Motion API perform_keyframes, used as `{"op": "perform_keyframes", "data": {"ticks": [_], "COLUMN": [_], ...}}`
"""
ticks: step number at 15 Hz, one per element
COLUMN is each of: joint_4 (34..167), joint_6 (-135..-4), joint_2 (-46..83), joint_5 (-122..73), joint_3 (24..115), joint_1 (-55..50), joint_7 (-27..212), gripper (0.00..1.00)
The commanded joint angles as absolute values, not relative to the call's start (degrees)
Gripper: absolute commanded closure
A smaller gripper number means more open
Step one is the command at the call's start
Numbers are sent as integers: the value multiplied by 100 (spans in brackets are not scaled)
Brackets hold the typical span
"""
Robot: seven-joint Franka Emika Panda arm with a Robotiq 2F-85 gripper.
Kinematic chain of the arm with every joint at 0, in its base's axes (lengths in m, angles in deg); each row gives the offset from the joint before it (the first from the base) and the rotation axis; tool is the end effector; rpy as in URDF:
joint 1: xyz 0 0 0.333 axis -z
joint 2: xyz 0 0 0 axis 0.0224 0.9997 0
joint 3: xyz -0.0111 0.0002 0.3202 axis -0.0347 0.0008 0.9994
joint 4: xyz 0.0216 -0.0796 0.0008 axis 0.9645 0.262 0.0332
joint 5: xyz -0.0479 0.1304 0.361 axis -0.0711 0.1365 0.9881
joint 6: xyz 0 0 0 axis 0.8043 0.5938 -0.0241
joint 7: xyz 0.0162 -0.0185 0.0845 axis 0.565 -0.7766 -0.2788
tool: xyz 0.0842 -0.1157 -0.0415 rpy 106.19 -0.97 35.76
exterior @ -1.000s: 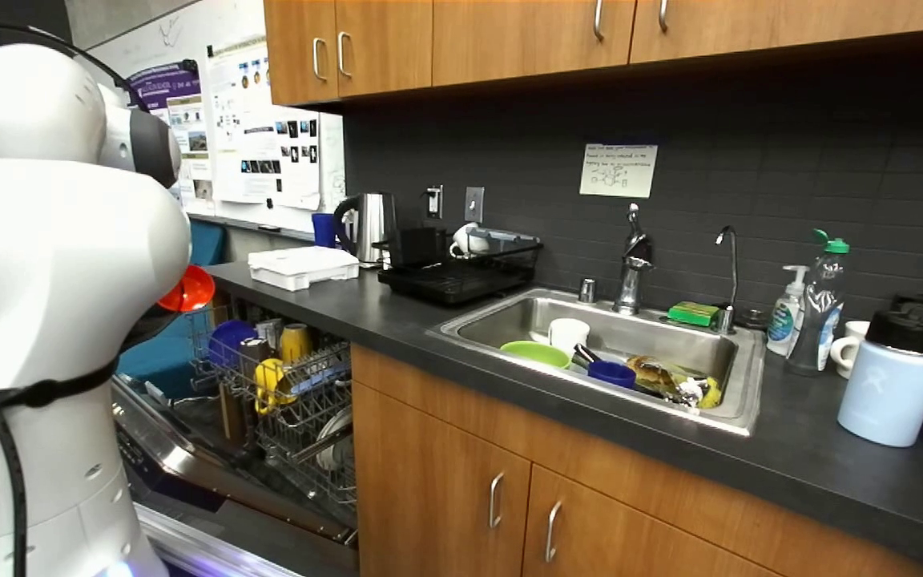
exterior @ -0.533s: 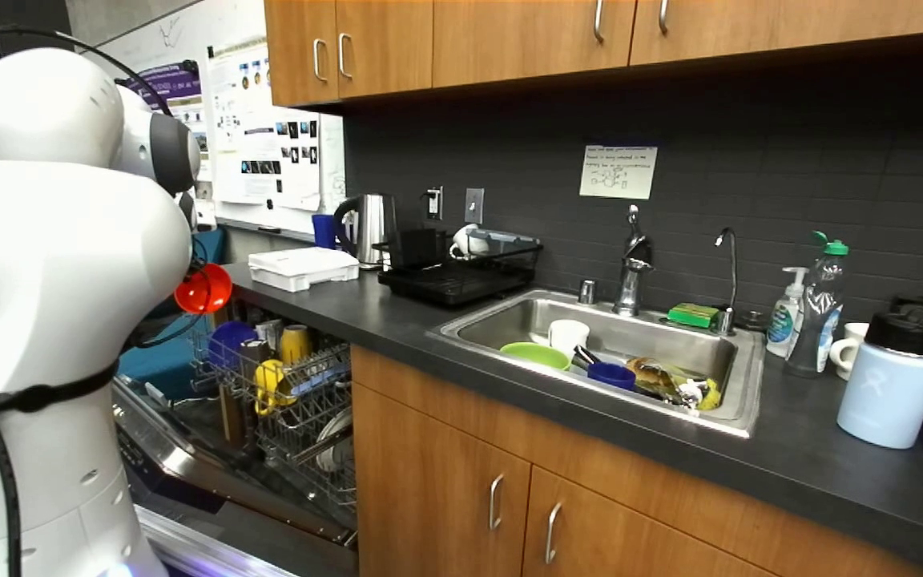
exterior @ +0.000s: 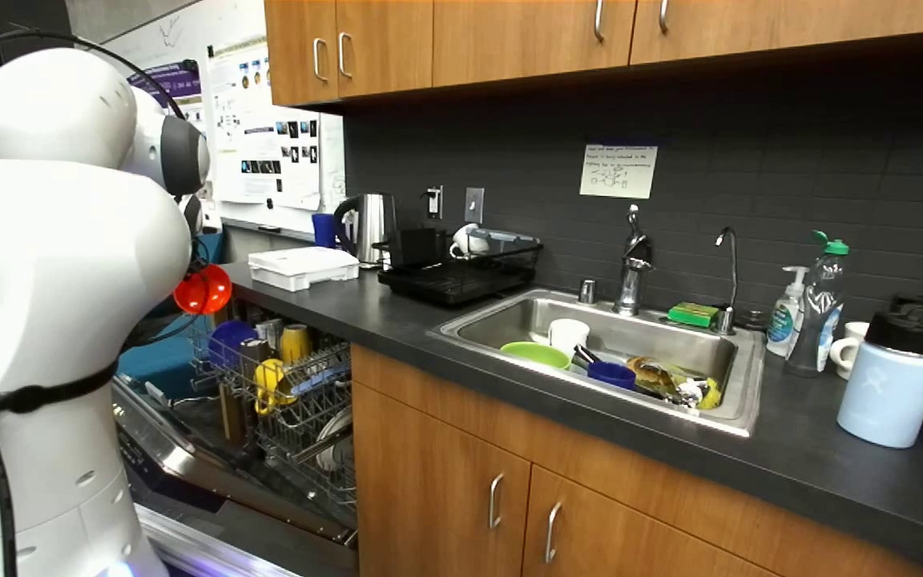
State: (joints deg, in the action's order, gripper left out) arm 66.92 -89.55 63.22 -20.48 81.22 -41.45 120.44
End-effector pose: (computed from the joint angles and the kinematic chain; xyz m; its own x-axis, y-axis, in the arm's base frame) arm 0.6016 0.5953 0.2281 0.9149 0.0370 0.4020 0.2191 -0.8818 -0.4176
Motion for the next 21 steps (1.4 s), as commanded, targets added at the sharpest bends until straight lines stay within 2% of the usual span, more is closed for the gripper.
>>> {"op": "perform_keyframes", "data": {"ticks": [1,6,14,21], "joint_4": [7235,7671,8713,9935], "joint_6": [-9434,-9416,-9063,-7716], "joint_2": [5959,5838,5518,5187], "joint_5": [-1537,-1216,-1202,-1400], "joint_3": [9099,10275,11335,12155], "joint_1": [-3392,-2409,-1242,-632], "joint_7": [11141,9984,9330,8345], "gripper": [99,99,99,99]}}
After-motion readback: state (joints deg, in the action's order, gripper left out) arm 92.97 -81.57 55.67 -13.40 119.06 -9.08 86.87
